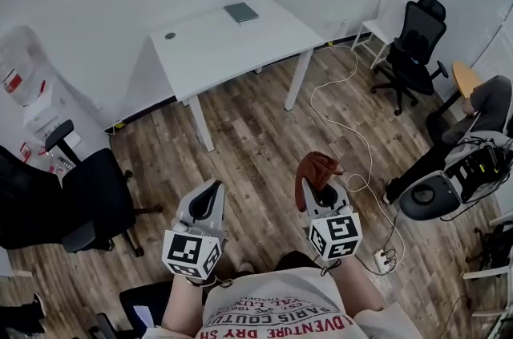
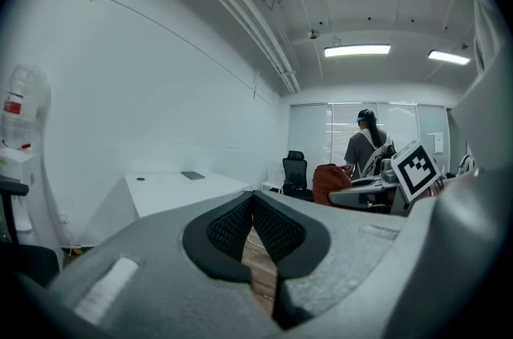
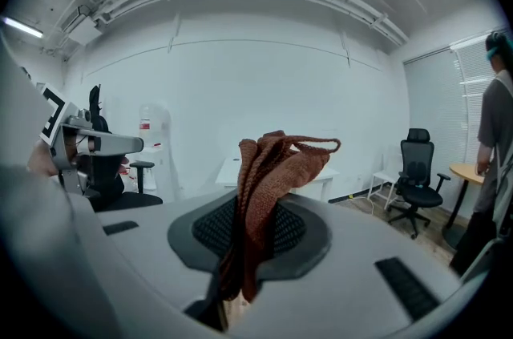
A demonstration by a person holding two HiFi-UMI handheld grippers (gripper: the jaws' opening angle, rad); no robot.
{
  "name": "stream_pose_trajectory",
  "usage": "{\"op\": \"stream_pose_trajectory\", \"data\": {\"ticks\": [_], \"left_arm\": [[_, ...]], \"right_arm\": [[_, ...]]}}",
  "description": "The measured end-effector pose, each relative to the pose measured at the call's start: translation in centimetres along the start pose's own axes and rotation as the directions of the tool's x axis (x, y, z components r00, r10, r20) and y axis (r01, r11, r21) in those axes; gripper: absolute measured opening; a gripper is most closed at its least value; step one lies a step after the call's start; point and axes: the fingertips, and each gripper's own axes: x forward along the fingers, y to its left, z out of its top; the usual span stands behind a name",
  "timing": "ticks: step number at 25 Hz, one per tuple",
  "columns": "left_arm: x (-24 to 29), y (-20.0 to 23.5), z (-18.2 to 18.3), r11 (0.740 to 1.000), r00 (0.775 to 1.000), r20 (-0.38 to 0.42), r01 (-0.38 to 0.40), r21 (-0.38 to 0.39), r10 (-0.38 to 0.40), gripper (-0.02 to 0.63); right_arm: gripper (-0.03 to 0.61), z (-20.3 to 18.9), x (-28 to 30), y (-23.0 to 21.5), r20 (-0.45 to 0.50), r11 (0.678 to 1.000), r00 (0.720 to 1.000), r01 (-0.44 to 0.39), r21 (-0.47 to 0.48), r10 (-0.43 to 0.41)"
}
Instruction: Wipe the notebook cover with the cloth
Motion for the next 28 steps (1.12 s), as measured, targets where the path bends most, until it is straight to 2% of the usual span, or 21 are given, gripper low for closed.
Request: {"op": "stream_pose_trajectory", "data": {"ticks": [5, 9, 14, 20, 23, 28], "left_arm": [[3.6, 0.6, -2.1, 0.999, 0.999, -0.019, -0.032, 0.011, 0.032, 0.009], [8.7, 0.4, -1.9, 0.996, 0.996, -0.017, -0.088, 0.029, 0.088, 0.011], [17.1, -1.1, -0.3, 0.990, 0.990, -0.022, -0.139, 0.016, 0.139, 0.010], [27.1, -3.7, 1.5, 0.982, 0.983, 0.007, -0.181, 0.057, 0.181, 0.009], [30.8, -4.4, 1.3, 0.983, 0.983, 0.008, -0.183, 0.035, 0.183, 0.010], [35.8, -4.0, 0.6, 0.984, 0.983, -0.042, -0.180, 0.016, 0.180, 0.010]], "right_arm": [[0.075, -2.1, 3.7, -2.4, 0.003, 0.999, 0.999, -0.040, 0.012, 0.040], [0.075, -2.1, 7.7, -6.3, 0.022, 0.995, 0.995, -0.100, 0.009, 0.100], [0.075, -0.4, 12.7, -13.7, 0.020, 0.985, 0.985, -0.172, 0.014, 0.172], [0.075, 0.8, 17.0, -22.6, 0.017, 0.975, 0.975, -0.220, -0.024, 0.220], [0.075, 0.6, 19.0, -25.9, -0.003, 0.973, 0.974, -0.228, -0.032, 0.228], [0.075, 0.6, 22.3, -29.6, -0.043, 0.969, 0.969, -0.246, -0.027, 0.244]]}}
